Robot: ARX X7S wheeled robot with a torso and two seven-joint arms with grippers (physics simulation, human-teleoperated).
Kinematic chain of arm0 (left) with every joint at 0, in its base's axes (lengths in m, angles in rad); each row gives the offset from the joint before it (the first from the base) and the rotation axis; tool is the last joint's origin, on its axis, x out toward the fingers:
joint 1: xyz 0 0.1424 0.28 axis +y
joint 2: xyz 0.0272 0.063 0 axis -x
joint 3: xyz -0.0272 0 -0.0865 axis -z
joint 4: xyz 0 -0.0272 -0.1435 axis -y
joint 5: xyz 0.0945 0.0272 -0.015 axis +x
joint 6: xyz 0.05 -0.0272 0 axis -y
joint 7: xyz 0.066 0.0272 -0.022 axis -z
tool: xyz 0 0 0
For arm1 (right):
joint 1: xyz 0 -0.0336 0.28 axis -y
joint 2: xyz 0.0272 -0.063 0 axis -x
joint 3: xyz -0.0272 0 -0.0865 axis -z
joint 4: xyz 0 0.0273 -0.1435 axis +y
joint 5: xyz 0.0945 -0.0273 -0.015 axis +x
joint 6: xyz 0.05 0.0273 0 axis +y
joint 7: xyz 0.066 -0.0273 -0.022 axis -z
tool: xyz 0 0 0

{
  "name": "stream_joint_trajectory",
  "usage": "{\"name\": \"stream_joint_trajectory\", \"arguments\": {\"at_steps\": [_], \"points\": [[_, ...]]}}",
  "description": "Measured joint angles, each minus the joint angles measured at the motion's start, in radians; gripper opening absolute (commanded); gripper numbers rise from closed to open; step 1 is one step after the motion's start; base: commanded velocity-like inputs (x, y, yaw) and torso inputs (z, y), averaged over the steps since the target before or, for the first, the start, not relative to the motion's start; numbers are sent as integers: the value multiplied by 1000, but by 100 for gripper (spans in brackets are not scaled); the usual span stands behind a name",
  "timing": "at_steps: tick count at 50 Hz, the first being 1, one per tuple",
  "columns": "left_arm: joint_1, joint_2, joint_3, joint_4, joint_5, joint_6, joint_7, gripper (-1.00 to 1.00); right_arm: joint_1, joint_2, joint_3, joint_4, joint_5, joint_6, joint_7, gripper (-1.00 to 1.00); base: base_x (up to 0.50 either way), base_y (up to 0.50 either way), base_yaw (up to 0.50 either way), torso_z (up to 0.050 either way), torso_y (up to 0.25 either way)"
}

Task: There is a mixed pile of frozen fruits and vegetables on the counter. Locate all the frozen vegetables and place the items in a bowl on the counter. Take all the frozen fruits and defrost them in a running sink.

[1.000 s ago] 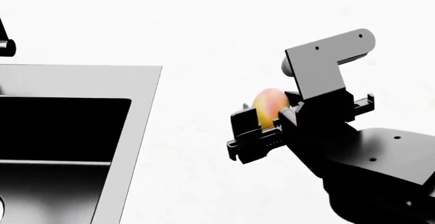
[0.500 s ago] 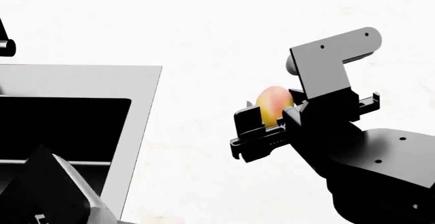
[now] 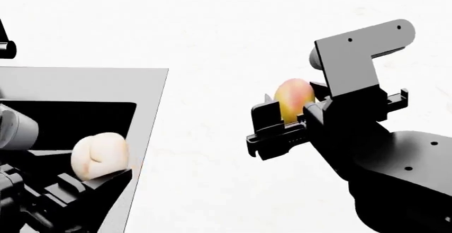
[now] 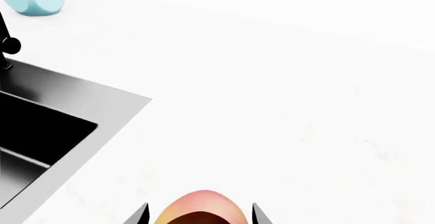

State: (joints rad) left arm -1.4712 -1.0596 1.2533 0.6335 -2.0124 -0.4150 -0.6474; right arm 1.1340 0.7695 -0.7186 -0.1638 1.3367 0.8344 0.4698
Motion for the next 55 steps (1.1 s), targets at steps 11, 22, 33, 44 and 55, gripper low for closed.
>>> {"name": "stream_joint_trajectory", "arguments": {"at_steps": [11, 22, 33, 44, 55], "points": [[45, -35, 7, -40, 113, 37, 2, -100, -54, 53, 43, -89, 3, -64, 27, -100, 0, 0, 0, 0, 0], [141, -96, 32, -60, 296, 124, -35, -100, -169, 140, 96, -251, -15, -173, 69, -100, 0, 0, 0, 0, 0], [244, -105, 67, -97, 543, 216, -158, -100, -282, 206, 137, -343, -60, -273, 119, -100, 0, 0, 0, 0, 0], [317, -128, 83, -115, 627, 293, -200, -100, -346, 236, 159, -373, -74, -325, 152, -100, 0, 0, 0, 0, 0], [354, -152, 84, -120, 647, 342, -211, -100, -375, 254, 161, -384, -83, -336, 166, -100, 0, 266, 0, 0, 1]]}}
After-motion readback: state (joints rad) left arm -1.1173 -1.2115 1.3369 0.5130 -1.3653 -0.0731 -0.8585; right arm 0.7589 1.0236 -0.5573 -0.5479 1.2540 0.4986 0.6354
